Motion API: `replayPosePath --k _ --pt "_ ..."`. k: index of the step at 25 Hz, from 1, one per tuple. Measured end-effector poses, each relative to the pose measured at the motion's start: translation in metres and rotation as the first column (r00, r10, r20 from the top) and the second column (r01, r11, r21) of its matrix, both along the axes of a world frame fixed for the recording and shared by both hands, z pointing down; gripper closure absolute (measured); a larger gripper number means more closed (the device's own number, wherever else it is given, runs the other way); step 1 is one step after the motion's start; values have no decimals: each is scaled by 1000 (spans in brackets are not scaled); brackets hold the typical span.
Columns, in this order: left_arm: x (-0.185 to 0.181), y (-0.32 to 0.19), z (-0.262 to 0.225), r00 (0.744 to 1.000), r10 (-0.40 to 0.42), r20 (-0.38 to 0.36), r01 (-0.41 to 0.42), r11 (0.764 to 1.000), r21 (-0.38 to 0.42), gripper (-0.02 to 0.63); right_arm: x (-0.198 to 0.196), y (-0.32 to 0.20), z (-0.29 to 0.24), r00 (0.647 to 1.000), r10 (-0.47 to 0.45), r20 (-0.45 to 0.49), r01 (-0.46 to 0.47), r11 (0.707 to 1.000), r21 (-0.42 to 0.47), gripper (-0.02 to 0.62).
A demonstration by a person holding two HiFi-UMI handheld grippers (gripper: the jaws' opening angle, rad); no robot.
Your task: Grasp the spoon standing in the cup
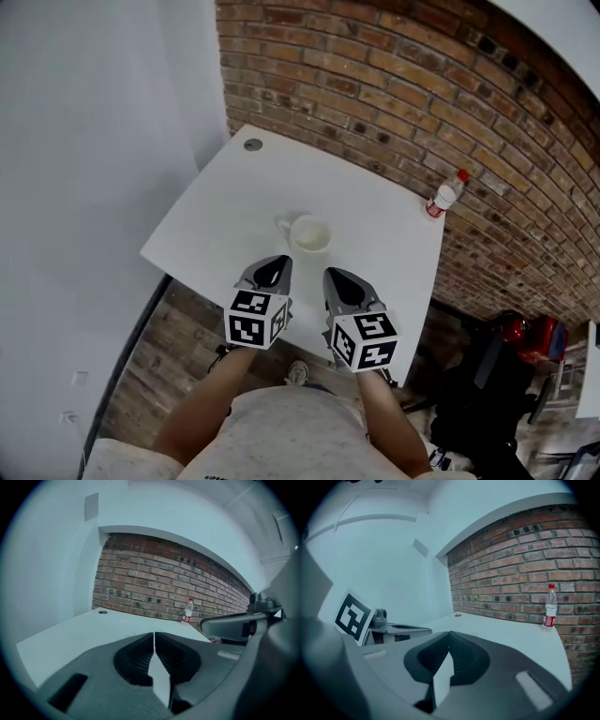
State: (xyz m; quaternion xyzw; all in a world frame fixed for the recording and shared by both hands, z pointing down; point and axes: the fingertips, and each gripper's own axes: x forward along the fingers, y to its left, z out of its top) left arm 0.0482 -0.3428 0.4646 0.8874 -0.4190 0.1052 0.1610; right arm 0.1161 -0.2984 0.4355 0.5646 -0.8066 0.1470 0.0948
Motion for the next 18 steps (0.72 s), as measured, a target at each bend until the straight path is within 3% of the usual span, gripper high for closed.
replayPosePath --k 18 --pt "23 -60 38 990 -141 22 143 986 -89 531 36 -64 26 994 -103 23 104 993 -49 588"
